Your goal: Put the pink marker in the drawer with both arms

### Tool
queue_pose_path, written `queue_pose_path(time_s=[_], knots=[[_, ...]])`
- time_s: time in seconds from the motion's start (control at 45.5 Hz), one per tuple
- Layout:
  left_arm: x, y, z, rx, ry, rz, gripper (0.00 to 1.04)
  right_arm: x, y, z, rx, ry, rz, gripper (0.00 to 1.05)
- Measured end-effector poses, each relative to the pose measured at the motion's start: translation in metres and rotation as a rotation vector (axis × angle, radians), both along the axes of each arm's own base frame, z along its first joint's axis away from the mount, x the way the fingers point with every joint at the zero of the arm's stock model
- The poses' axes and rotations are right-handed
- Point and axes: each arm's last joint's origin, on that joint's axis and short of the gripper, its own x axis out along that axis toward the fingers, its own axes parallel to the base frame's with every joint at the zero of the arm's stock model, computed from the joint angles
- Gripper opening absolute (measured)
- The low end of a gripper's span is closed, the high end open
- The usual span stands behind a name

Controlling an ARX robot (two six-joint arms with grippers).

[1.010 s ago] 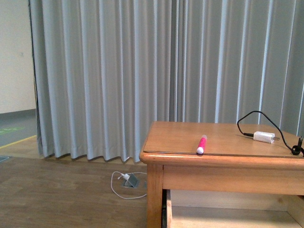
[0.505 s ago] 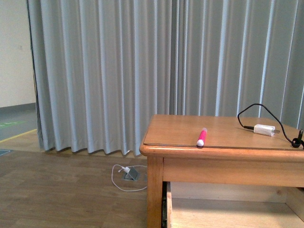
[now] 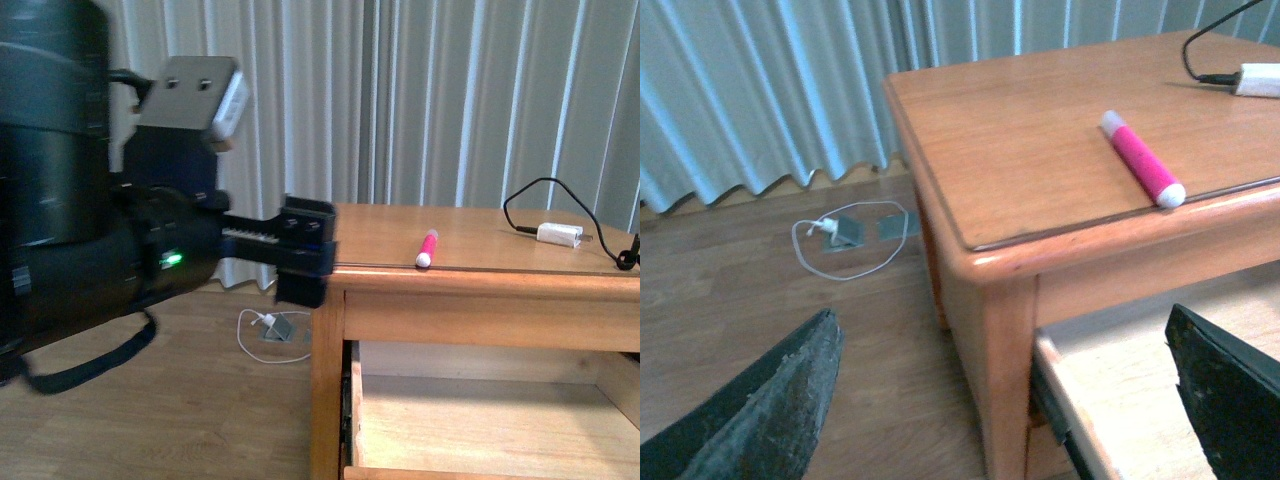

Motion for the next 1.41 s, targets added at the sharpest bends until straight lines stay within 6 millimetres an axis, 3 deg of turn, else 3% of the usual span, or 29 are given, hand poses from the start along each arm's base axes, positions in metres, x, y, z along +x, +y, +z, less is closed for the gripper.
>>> queue_pose_path(time_s=[0.286, 0.659, 0.966, 1.098, 1.296, 1.406], knots=[[0.061, -0.067, 0.006, 0.02, 0.039, -0.052, 0.99, 0.0, 0.0, 0.0, 0.0, 0.0, 0.0, 0.96], [0.11, -0.118, 0.013, 0.011, 0.078, -0.089, 0.99, 0.0, 0.0, 0.0, 0.0, 0.0, 0.0, 0.96], [0.137, -0.143, 0.005, 0.043, 0.156, -0.067, 0.99, 0.0, 0.0, 0.0, 0.0, 0.0, 0.0, 0.96], [0.144, -0.147, -0.005, 0.054, 0.196, -0.056, 0.99, 0.0, 0.0, 0.0, 0.0, 0.0, 0.0, 0.96], [0.149, -0.148, -0.003, 0.051, 0.214, -0.049, 0.99, 0.0, 0.0, 0.0, 0.0, 0.0, 0.0, 0.96], [0.149, -0.149, -0.004, 0.062, 0.233, -0.058, 0.83, 0.0, 0.0, 0.0, 0.0, 0.0, 0.0, 0.96]])
